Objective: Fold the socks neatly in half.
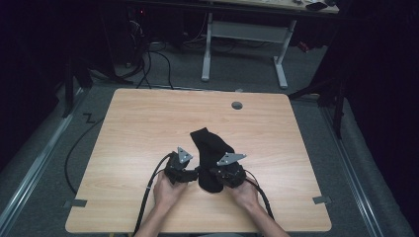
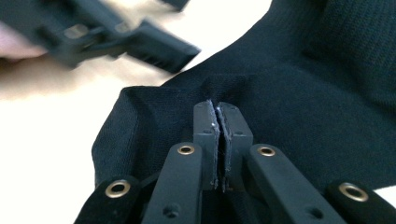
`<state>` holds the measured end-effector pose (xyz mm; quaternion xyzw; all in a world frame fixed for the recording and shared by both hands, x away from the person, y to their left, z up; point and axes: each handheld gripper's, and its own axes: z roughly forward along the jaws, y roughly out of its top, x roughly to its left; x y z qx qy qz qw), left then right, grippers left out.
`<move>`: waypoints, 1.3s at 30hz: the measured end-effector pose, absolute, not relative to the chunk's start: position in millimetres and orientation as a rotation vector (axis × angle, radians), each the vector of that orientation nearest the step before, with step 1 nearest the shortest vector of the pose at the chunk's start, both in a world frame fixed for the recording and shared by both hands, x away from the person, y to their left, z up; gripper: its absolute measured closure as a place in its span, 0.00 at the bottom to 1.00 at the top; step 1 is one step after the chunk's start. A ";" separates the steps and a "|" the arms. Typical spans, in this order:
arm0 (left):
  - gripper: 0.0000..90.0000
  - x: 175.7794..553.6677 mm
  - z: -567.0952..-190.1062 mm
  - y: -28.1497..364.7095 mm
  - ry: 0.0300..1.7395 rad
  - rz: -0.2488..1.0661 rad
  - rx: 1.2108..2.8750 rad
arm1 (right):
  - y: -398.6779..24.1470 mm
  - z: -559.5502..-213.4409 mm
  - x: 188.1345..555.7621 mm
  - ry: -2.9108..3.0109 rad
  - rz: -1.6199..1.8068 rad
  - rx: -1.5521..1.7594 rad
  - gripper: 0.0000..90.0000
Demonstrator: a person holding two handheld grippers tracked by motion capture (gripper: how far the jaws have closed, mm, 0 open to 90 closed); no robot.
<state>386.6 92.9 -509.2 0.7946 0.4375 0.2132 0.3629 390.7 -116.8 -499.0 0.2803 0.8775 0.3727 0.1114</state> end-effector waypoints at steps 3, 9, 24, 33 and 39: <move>0.36 386.4 -509.1 93.1 1.131 0.548 2.043 | -119.7 -500.6 381.3 2.603 1.114 0.803 0.96; 0.42 390.6 -505.7 92.9 1.188 0.550 2.029 | -128.0 -497.2 372.2 2.569 1.185 0.809 0.85; 0.45 431.0 -479.0 87.7 1.262 0.487 1.921 | -134.1 -499.7 393.8 2.478 1.181 0.948 0.80; 0.41 451.4 -470.5 87.1 1.300 0.410 1.870 | -132.6 -504.4 391.6 2.504 1.133 0.896 0.82; 0.49 464.6 -477.2 76.4 1.329 0.409 1.931 | -132.2 -505.3 389.9 2.491 1.121 0.881 0.83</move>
